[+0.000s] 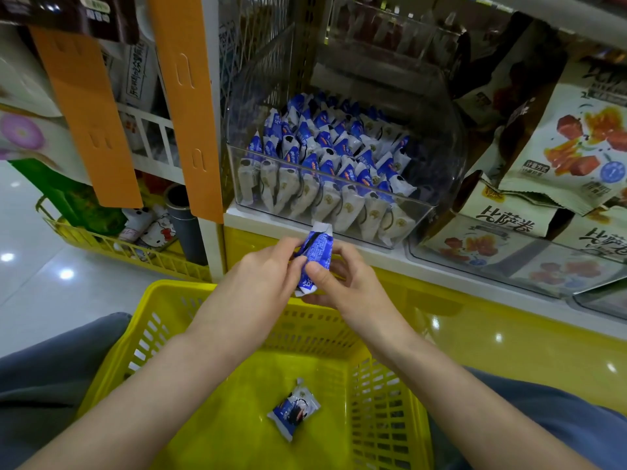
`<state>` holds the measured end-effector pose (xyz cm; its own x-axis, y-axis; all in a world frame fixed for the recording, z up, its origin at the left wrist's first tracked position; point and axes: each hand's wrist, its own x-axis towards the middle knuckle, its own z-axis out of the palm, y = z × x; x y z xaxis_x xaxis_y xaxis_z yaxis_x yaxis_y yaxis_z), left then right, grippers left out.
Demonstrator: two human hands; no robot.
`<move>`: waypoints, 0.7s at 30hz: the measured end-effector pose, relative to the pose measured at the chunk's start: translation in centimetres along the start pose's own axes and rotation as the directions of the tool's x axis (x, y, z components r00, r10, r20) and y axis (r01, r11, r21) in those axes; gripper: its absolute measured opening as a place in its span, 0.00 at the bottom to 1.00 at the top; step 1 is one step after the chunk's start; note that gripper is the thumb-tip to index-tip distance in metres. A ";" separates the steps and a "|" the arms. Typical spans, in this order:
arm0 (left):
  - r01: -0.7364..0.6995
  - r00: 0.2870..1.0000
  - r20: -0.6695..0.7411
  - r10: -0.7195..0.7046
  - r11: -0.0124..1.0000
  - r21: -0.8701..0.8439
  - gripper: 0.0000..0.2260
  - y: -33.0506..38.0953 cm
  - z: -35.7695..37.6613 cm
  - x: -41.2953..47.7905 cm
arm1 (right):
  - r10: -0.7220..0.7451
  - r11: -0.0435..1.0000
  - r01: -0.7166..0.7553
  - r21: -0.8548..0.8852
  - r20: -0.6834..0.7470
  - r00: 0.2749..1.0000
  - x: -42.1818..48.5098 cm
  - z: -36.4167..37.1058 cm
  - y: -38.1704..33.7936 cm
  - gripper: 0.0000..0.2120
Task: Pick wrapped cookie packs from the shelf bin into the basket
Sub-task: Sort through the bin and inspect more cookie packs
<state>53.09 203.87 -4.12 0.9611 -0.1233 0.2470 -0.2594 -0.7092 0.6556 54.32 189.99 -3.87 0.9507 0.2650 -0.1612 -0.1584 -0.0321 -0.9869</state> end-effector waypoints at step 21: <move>0.136 0.990 -0.015 -0.141 0.974 -0.183 0.12 -0.7 1.0 0.7 | -0.059 0.994 0.059 -0.092 -0.004 0.998 0.7 -0.2 1.3 0.07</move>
<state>54.08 203.57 -5.13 0.9866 -0.0122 0.1627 -0.1396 -0.5799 0.8027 54.86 189.94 -5.31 0.9595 0.2623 -0.1023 -0.0769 -0.1054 -0.9915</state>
